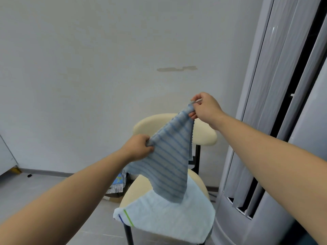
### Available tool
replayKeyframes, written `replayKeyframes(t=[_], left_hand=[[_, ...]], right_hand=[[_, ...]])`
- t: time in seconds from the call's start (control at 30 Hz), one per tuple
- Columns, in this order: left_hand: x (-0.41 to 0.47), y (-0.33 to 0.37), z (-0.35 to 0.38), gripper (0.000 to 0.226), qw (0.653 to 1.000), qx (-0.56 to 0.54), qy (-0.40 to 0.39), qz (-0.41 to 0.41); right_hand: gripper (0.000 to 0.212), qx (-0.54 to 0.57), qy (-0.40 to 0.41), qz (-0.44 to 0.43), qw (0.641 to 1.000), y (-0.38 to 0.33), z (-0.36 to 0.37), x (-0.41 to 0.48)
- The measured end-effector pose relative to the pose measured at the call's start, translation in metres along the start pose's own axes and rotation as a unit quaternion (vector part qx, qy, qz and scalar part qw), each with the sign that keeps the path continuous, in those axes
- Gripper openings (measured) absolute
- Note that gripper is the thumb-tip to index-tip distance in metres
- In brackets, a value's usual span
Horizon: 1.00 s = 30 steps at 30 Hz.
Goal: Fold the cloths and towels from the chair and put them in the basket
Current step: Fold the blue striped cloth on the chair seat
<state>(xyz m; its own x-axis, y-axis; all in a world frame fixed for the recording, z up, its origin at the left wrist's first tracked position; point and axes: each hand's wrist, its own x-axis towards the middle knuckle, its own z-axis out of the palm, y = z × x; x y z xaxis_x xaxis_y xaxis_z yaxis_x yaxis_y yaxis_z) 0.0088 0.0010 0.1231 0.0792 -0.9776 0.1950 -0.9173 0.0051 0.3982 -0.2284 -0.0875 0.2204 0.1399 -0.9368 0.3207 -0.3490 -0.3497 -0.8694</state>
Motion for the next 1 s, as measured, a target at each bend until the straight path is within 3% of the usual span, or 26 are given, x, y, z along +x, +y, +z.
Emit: replayKeyframes(t=[0.2, 0.4, 0.63, 0.9, 1.0], left_hand=[[0.004, -0.02, -0.009, 0.027, 0.999, -0.003, 0.039, -0.015], [0.007, -0.028, -0.03, 0.019, 0.997, 0.07, 0.015, 0.038], [0.009, -0.04, -0.045, 0.014, 0.996, 0.034, 0.081, 0.024], [0.011, -0.032, -0.046, 0.022, 0.996, 0.041, 0.06, 0.044], [0.007, -0.032, -0.042, 0.018, 0.992, 0.096, 0.05, 0.062]], right_hand=[[0.026, -0.017, -0.004, 0.024, 1.0, 0.013, -0.018, 0.001], [0.013, -0.229, 0.024, -0.037, 0.972, 0.03, -0.03, -0.001], [0.011, -0.297, -0.002, 0.019, 0.955, 0.051, -0.045, 0.001], [0.007, -0.186, -0.01, 0.083, 0.979, 0.059, -0.04, -0.001], [0.016, -0.183, 0.004, 0.074, 0.98, 0.062, -0.041, 0.002]])
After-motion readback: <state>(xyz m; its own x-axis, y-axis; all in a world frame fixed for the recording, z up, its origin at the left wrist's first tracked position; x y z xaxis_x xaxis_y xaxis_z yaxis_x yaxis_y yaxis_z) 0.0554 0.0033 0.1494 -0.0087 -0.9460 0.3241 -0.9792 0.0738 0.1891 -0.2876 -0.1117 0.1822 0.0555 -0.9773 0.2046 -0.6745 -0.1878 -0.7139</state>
